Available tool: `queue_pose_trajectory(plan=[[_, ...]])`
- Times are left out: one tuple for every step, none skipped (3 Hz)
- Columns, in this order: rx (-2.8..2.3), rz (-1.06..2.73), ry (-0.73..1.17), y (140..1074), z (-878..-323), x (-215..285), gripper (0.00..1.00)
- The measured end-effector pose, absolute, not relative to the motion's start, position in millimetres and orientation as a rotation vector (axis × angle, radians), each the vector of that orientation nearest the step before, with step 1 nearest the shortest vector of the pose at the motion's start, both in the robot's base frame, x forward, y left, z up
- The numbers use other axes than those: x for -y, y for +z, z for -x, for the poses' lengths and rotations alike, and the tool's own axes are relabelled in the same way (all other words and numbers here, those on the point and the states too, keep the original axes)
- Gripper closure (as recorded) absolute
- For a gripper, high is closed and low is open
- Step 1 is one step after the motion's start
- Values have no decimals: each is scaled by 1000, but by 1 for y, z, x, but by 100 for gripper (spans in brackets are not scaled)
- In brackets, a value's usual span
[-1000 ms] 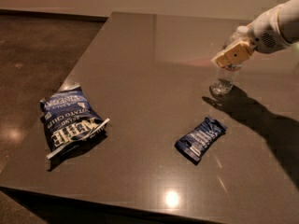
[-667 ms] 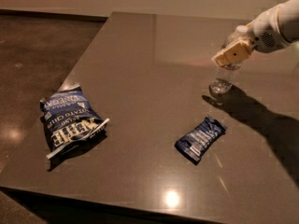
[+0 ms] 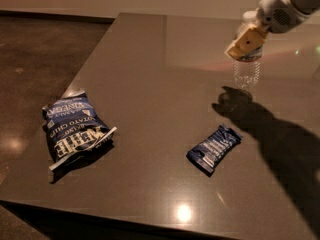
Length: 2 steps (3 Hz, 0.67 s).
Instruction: Knock water bottle over
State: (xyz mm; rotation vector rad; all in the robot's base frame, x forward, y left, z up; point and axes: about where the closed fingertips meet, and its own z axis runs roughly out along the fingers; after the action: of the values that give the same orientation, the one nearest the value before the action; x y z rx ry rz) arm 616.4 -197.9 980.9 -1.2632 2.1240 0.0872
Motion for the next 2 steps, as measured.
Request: queue_pose_trajectory(plan=[[-2186,1449,8,983,-617,178,100],[-2222,1617,-6,972,-620,159,100]])
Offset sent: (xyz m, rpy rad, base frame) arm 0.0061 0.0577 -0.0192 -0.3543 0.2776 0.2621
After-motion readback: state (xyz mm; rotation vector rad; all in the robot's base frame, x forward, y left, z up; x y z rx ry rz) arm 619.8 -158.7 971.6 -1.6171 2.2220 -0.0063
